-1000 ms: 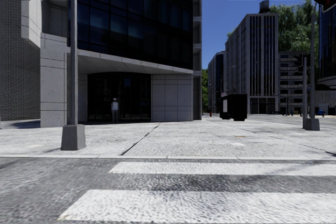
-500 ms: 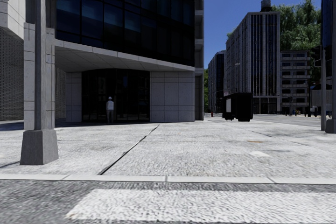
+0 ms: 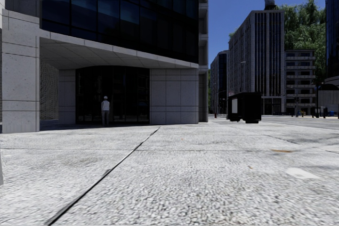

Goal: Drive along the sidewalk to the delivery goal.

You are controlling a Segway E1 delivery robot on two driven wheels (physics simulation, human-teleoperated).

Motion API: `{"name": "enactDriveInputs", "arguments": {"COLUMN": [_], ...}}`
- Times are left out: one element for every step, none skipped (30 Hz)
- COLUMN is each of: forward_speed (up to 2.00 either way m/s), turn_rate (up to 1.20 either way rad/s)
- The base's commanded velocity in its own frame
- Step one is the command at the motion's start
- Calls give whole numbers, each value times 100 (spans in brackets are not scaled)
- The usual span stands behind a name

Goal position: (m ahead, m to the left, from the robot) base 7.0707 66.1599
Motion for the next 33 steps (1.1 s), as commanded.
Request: {"name": "enactDriveInputs", "arguments": {"forward_speed": [200, 200, 200, 200, 200, 192, 171, 171, 162, 155, 147, 147, 141, 140, 139, 139, 139, 139, 139, 138, 138, 138, 138, 136, 133, 131, 131, 131, 131, 131, 131, 131, 131], "turn_rate": [0, 0, 0, 0, 1, 10, 14, 14, 16, 23, 32, 32, 35, 36, 36, 37, 37, 38, 43, 45, 45, 46, 46, 46, 47, 48, 48, 50, 51, 52, 52, 52, 53]}}
